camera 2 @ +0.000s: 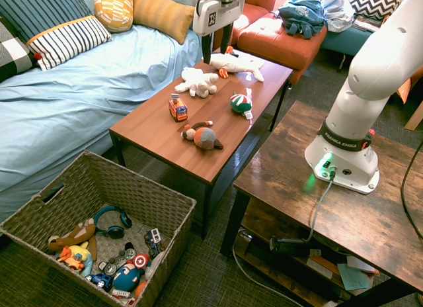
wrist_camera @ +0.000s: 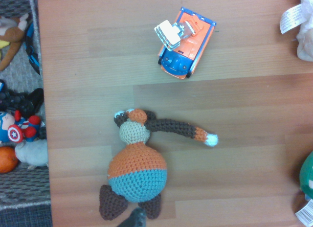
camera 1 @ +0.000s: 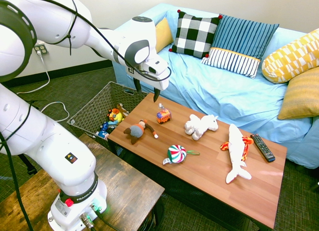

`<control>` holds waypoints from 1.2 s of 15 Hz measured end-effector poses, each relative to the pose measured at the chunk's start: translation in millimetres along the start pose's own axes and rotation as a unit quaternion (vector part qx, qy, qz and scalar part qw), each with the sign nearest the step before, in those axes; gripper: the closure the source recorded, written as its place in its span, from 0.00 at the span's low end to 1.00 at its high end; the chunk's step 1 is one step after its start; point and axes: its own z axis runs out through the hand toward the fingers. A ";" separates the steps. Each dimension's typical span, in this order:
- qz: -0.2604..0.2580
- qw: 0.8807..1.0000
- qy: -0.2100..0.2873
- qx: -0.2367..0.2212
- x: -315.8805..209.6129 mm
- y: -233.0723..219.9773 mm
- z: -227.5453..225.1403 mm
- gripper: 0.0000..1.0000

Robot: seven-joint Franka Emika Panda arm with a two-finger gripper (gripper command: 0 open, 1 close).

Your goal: Put the toy car in the basket

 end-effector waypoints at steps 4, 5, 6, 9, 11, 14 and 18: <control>0.015 1.000 -0.007 0.018 2.6 -15.4 3.6 0.00; 0.024 0.999 -0.007 0.025 6.0 -29.0 8.3 0.00; 0.036 0.999 -0.008 0.027 11.9 -44.2 18.0 0.00; 0.089 0.996 -0.023 0.011 51.0 -83.2 67.9 0.00; 0.111 0.993 -0.032 0.002 83.5 -107.2 93.7 0.00; 0.131 0.990 -0.055 -0.016 112.2 -132.8 110.5 0.00; 0.162 0.982 -0.089 -0.035 133.7 -132.2 144.9 0.00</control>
